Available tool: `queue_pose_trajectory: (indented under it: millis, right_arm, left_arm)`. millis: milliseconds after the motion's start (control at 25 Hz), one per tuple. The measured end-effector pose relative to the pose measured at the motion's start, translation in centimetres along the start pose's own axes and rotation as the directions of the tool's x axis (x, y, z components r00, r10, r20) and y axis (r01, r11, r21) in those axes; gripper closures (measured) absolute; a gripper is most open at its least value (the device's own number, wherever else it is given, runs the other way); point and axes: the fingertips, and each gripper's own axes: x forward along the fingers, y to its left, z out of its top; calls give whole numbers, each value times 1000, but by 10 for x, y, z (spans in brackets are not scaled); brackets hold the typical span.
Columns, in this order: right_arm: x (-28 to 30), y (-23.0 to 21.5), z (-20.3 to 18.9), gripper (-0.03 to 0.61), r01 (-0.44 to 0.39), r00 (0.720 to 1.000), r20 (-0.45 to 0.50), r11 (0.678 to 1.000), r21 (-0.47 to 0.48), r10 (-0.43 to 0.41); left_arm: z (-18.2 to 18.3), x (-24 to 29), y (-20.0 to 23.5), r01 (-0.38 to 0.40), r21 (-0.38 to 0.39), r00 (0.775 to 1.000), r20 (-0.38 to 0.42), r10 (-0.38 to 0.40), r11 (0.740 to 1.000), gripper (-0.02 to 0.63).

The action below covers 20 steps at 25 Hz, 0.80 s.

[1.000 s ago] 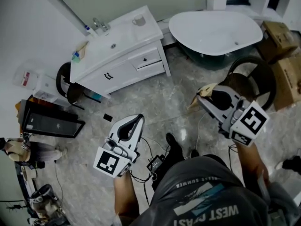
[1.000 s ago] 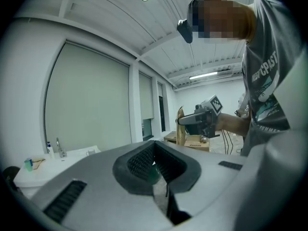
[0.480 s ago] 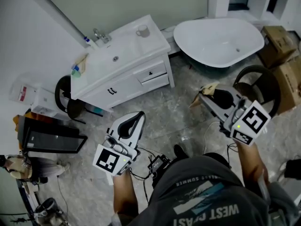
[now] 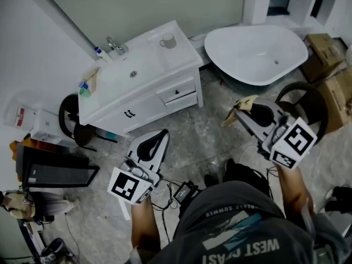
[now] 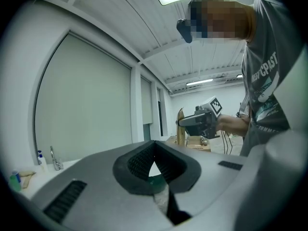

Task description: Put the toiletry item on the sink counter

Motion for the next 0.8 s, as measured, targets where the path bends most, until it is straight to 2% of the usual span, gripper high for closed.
queue_pose_trajectory:
  millis: [160, 400, 800]
  right_arm:
    - [22, -25, -4, 509, -4, 1000, 0, 1000, 12, 4]
    - [67, -73, -2, 509, -57, 998, 0, 998, 27, 57]
    - [140, -170, 2, 509, -159, 987, -17, 986, 40, 160]
  left_arm:
    - [-6, 16, 21, -5, -2, 1000, -7, 5, 1000, 612]
    - [-13, 46, 66, -70, -28, 997, -43, 68, 997, 612]
    - [-18, 133, 136, -156, -42, 986, -62, 153, 987, 612]
